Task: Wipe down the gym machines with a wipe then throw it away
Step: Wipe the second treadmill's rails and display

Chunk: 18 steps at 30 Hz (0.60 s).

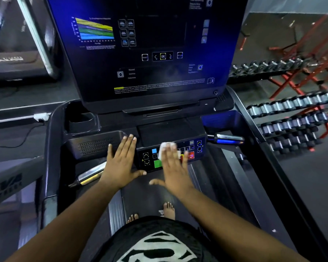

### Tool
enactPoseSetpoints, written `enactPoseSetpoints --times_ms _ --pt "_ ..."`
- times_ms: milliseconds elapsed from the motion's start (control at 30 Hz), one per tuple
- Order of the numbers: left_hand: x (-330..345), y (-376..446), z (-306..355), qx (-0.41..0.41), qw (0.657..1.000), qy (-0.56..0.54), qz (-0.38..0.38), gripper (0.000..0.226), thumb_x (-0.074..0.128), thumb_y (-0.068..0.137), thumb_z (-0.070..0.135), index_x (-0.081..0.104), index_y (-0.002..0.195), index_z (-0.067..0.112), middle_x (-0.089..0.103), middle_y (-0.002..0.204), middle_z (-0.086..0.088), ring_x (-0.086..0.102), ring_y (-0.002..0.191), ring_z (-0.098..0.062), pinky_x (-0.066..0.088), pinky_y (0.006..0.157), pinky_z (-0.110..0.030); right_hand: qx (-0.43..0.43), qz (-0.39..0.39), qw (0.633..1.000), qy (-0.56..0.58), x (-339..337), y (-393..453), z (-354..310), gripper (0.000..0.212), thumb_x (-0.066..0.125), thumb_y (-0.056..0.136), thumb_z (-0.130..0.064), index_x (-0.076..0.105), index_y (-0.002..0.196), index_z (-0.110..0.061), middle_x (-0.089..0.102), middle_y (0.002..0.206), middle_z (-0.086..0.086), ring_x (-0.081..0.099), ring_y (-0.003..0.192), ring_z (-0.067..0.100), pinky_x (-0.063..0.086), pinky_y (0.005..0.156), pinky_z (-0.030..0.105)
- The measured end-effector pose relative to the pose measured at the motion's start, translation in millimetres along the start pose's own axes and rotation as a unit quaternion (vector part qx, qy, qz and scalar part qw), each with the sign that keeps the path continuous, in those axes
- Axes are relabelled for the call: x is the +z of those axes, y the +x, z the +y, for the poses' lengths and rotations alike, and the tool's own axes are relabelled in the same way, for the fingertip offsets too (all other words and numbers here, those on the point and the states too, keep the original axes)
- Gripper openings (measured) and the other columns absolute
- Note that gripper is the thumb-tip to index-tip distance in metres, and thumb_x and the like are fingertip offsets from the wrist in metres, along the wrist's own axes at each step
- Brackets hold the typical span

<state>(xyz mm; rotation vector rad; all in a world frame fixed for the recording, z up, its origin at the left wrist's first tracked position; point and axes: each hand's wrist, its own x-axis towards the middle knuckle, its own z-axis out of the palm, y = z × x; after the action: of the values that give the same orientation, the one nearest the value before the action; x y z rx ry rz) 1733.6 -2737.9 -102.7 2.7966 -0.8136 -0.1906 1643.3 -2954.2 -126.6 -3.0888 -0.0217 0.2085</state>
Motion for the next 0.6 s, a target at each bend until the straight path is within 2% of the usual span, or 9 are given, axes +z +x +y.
enactPoseSetpoints --times_ms 67,133,167,233,300,367,500,600 --pt "2.0 4.2 6.2 0.033 0.999 0.011 0.013 0.124 0.069 0.074 0.074 0.005 0.164 0.018 0.003 0.172 -0.003 -0.001 0.158 -0.02 0.009 0.122 -0.066 -0.052 0.014 0.998 -0.025 3.0 3.0 -2.7 0.126 0.024 0.075 -0.094 -0.004 0.161 -0.007 -0.012 0.169 0.012 -0.009 0.156 0.03 0.014 0.115 0.073" --pt "2.5 8.7 11.2 0.054 0.998 0.022 0.01 0.122 0.073 0.074 0.071 0.009 0.164 0.019 0.007 0.172 -0.003 0.001 0.158 -0.019 0.011 0.123 -0.065 -0.044 0.024 0.998 -0.044 5.0 3.4 15.8 0.121 0.024 0.076 -0.093 0.0 0.162 -0.011 -0.008 0.17 0.007 -0.003 0.157 0.028 0.017 0.113 0.074" --pt "2.7 10.1 12.6 0.053 0.998 0.024 0.006 0.122 0.074 0.074 0.071 0.009 0.164 0.02 0.009 0.172 -0.003 0.001 0.158 -0.019 0.011 0.123 -0.064 -0.018 0.025 0.999 -0.042 5.8 2.2 29.2 0.12 0.021 0.076 -0.093 -0.001 0.162 -0.013 -0.007 0.17 0.006 -0.002 0.157 0.028 0.013 0.114 0.075" --pt "3.8 10.3 13.3 0.04 0.999 0.021 0.007 0.123 0.076 0.072 0.07 0.01 0.164 0.021 0.015 0.171 -0.002 0.003 0.158 -0.018 0.011 0.123 -0.064 0.059 0.025 0.998 -0.014 6.6 -2.7 59.2 0.121 0.016 0.075 -0.095 -0.007 0.161 -0.013 -0.008 0.17 0.008 -0.008 0.156 0.028 -0.006 0.116 0.072" --pt "5.4 9.7 14.0 0.032 0.999 0.015 0.005 0.123 0.076 0.071 0.07 0.01 0.164 0.022 0.017 0.17 -0.001 0.004 0.158 -0.019 0.011 0.123 -0.063 0.118 0.036 0.992 0.021 8.0 -9.9 81.4 0.121 0.021 0.076 -0.094 -0.014 0.16 -0.013 -0.016 0.169 0.006 -0.015 0.155 0.027 -0.015 0.115 0.068" --pt "7.5 10.7 15.2 0.025 1.0 0.003 0.004 0.124 0.078 0.071 0.069 0.011 0.164 0.023 0.017 0.17 -0.001 0.002 0.158 -0.019 0.01 0.124 -0.062 0.133 0.048 0.988 0.068 9.3 -15.1 85.7 0.122 0.028 0.078 -0.091 -0.019 0.158 -0.013 -0.022 0.167 0.005 -0.019 0.154 0.028 -0.013 0.114 0.067" --pt "11.6 11.2 17.3 0.017 1.0 -0.017 0.012 0.124 0.08 0.069 0.067 0.011 0.163 0.024 0.015 0.17 -0.001 -0.001 0.158 -0.019 0.006 0.124 -0.062 0.143 0.072 0.978 0.132 21.4 -15.5 54.8 0.118 0.021 0.082 -0.089 -0.019 0.157 -0.007 -0.02 0.167 0.013 -0.021 0.153 0.031 -0.013 0.12 0.059" --pt "10.7 10.6 17.4 0.016 0.999 -0.023 0.017 0.12 0.078 0.071 0.069 0.014 0.163 0.025 0.016 0.17 0.001 -0.003 0.158 -0.016 0.001 0.125 -0.062 0.097 0.111 0.983 0.104 34.0 -18.1 45.4 0.095 0.035 0.098 -0.067 -0.006 0.161 -0.009 -0.008 0.169 0.01 -0.01 0.156 0.027 -0.007 0.124 0.052"
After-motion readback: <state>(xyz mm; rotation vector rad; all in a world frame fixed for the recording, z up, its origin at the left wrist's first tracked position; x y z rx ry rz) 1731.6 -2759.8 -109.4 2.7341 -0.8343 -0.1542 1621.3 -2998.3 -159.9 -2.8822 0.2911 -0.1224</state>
